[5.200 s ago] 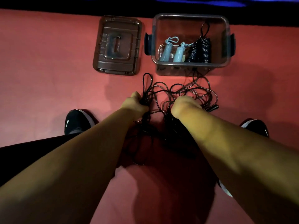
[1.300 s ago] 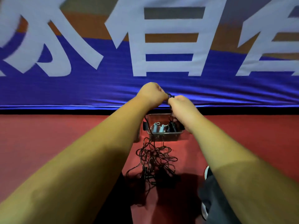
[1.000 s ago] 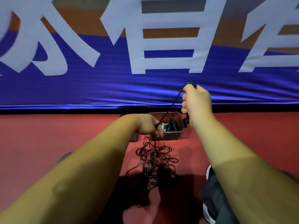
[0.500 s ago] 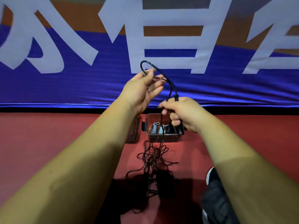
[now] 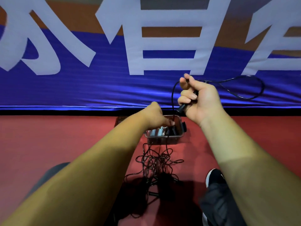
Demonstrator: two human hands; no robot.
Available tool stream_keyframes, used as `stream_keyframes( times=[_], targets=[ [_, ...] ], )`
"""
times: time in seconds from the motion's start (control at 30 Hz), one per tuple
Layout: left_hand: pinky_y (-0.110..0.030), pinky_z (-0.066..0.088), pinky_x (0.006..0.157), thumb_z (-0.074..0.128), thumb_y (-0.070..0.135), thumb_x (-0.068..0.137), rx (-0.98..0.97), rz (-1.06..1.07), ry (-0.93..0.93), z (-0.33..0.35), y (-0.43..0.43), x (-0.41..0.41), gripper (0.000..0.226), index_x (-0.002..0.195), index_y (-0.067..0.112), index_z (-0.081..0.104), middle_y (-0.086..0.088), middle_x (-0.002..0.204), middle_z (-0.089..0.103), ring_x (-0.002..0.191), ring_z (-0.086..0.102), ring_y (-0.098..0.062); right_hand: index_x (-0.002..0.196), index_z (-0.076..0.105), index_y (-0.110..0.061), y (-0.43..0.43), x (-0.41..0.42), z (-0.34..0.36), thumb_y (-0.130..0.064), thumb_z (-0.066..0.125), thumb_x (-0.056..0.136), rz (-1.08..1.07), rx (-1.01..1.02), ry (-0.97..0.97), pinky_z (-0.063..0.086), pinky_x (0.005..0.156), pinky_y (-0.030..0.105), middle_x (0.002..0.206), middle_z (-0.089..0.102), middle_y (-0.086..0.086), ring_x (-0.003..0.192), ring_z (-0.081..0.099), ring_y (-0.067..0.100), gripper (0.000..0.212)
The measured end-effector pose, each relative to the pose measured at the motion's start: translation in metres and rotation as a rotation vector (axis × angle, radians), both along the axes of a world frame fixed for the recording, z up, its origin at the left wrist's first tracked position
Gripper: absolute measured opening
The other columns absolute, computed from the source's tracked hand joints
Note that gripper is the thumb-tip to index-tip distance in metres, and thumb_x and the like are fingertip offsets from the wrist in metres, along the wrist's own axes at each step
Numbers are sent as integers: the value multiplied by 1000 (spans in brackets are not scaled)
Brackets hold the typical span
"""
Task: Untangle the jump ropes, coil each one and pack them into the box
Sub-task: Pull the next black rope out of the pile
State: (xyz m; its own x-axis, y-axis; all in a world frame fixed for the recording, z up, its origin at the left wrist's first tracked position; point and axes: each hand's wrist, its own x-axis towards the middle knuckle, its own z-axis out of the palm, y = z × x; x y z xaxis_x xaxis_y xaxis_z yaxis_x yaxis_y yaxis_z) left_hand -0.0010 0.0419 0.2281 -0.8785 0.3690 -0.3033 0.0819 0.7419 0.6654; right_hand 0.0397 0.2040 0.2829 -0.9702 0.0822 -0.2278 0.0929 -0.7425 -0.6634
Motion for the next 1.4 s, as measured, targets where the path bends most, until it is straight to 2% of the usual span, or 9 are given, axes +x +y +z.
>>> stream_keyframes(
  times=[0.13,0.33,0.43,0.57,0.7,0.87,1.03,1.2,1.4],
  targets=[
    [-34,53,96,81,37,88,-132,-149,-48,-14,8,5,73,151,28,45,-4,130,66,112,67,-26,102,68,-15,-1,1,3,-17,53,108,108,-78,47,29,43,20,95,74,1,42,31,4,16],
    [-27,53,80,65,24,103,-60,-241,-121,-15,13,7,14,108,20,76,1,103,77,93,70,-19,102,69,-19,11,-4,3,-22,52,109,67,-141,65,26,44,18,94,75,-5,43,29,3,18],
    [-24,52,53,50,17,110,247,-67,-273,1,7,6,20,107,7,67,-13,95,75,74,68,-24,108,65,-17,14,-16,-7,-32,54,109,10,155,-106,26,38,20,81,68,-5,39,29,4,18],
    [-27,62,58,57,22,108,779,200,-266,41,-2,-3,18,104,7,66,-7,80,72,57,64,-14,94,62,-14,7,-13,-32,-9,52,98,229,776,-391,24,38,17,71,50,1,37,27,7,12],
    [-28,62,63,62,25,105,1067,397,-295,58,-14,-18,18,102,8,66,-5,83,75,66,72,-15,113,69,-12,-9,6,-33,-12,51,99,706,730,-362,22,43,21,70,52,-3,47,28,8,23],
    [-27,63,63,54,26,109,1345,586,-380,56,-28,-30,29,108,-2,62,-10,85,74,75,78,-17,104,76,-9,-20,5,-25,-28,61,107,588,736,-115,21,46,24,73,57,-2,51,29,8,25],
    [-28,63,70,49,4,103,1001,426,-435,51,-20,-15,14,109,6,62,-7,85,74,74,74,-16,102,68,-13,-20,-4,-12,-32,60,107,334,455,-73,21,39,20,72,57,0,43,30,6,22],
    [-30,50,81,50,0,97,537,193,29,31,-10,-8,22,113,6,64,-5,98,79,92,73,-12,101,70,-14,-17,-10,-1,-32,57,109,180,208,-73,19,41,19,71,61,-2,41,32,4,24],
    [-40,50,83,63,10,96,207,-283,-238,2,-8,3,14,109,8,70,-8,105,76,89,61,-18,104,72,-17,-8,-19,-1,-33,59,108,59,13,-28,25,41,20,74,64,-5,44,32,4,21]
  ],
)
